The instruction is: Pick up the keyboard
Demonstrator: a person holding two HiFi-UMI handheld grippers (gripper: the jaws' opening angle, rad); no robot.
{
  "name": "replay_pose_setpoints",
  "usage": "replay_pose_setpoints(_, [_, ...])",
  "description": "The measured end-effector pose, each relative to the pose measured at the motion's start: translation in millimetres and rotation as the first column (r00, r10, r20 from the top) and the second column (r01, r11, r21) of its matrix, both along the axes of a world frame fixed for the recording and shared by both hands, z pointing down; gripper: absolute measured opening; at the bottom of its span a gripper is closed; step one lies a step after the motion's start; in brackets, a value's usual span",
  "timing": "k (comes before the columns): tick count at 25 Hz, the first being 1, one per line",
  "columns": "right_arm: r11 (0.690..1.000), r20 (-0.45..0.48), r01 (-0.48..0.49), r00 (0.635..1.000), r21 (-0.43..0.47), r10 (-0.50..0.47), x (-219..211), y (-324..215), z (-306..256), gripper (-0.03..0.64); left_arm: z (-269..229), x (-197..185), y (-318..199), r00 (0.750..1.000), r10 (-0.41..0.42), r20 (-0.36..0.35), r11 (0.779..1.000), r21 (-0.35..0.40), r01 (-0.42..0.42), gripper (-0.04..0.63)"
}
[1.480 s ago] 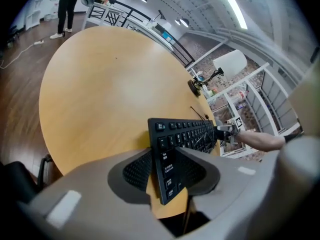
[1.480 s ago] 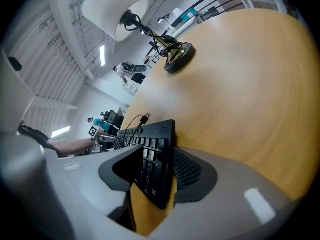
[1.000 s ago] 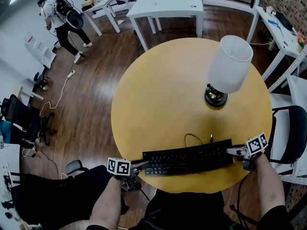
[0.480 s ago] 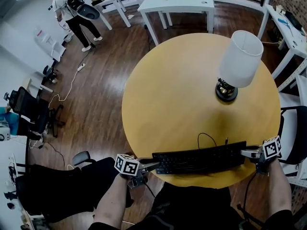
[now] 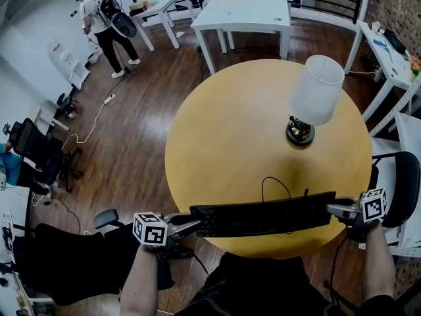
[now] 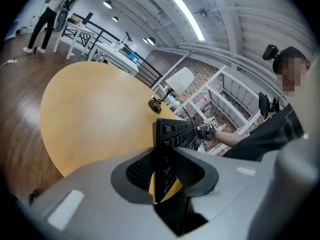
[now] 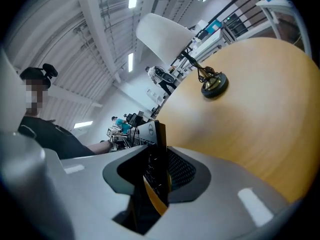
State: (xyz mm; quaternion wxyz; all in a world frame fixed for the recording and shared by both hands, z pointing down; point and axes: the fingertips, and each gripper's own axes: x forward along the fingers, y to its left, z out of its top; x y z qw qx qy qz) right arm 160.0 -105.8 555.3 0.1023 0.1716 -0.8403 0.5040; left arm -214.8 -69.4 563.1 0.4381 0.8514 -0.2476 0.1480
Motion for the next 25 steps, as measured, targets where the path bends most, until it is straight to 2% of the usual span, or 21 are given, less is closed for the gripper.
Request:
replay_pose_setpoints(5, [0.996, 0.009, -0.015, 1.000, 0.083, 0.015, -10, 9, -42, 0.117, -50, -9, 10, 0.999, -0.034, 0.030, 0.997, 0.075, 0.031, 0.115])
replay_pose_setpoints(9, [0.989, 0.018, -0.037, 0.999, 0.147, 0.034, -9, 14, -80, 0.117, -80, -6, 17, 0.999, -0.046, 0.018, 0.991, 0.126, 0.043, 0.117])
replay_pose_setpoints(16, [0.970, 0.014, -0.048, 0.999, 0.237, 0.046, -14, 19, -129, 0.110, -103, -10, 30, 0.998, -0.062, -0.032, 0.982, 0.176, 0.066, 0.117])
replay_pose_setpoints(25, [0.957, 0.005, -0.010, 1.000, 0.291, 0.009, -19, 24, -143, 0.106, -119, -15, 29, 0.998, -0.061, -0.013, 0.973, 0.222, 0.062, 0.118])
